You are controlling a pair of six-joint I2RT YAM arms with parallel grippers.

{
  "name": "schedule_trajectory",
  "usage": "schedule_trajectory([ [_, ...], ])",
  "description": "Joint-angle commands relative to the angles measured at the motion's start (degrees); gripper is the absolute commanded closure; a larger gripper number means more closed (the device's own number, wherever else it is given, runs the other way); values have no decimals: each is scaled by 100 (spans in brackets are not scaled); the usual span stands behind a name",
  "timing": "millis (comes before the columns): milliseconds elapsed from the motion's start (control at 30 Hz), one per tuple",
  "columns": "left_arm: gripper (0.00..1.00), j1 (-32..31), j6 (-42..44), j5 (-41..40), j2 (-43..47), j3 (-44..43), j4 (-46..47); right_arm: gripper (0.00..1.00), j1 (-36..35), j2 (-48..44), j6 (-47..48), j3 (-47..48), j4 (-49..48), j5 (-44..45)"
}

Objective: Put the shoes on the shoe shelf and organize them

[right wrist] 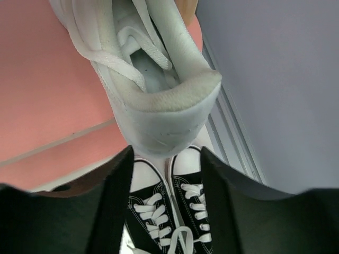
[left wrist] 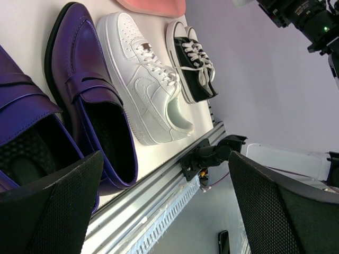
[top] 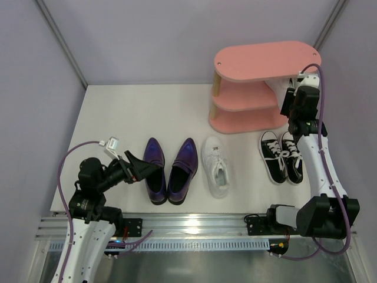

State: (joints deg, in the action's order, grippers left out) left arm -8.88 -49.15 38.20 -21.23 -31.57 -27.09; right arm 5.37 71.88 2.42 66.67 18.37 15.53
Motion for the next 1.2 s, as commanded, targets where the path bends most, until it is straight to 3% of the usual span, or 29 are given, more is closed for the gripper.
schedule_trajectory([
  [0,0,1,37,153,23,-147,99,42,17,-735,-224,-84,-458,109],
  [133,0,1,37,153,32,-130,29,30,8,-1350,-1038,-76,113,-750],
  [167,0,1,54,153,40,-121,20,18,-9,-1604,-1154,-128,253,-918],
  [300,0,1,81,153,40,-86,-42,0,-500,-2387,-1656,-637,755,-1798],
  [467,0,1,81,127,6,-42,-24,0,-2816,-2942,-2418,-1891,1282,-1238],
  [633,0,1,107,83,-65,-42,-33,0,-4445,-3197,-3334,-3044,1011,-280],
  [800,0,1,98,74,-162,-77,-15,0,-5955,-2750,-3941,-3108,1116,809],
  [967,0,1,89,65,-206,-86,-42,0,-6881,-1627,-4503,-2669,1247,1478],
  [1167,0,1,142,65,-171,-104,-200,0,-6944,-607,-5373,-2361,1749,2033],
])
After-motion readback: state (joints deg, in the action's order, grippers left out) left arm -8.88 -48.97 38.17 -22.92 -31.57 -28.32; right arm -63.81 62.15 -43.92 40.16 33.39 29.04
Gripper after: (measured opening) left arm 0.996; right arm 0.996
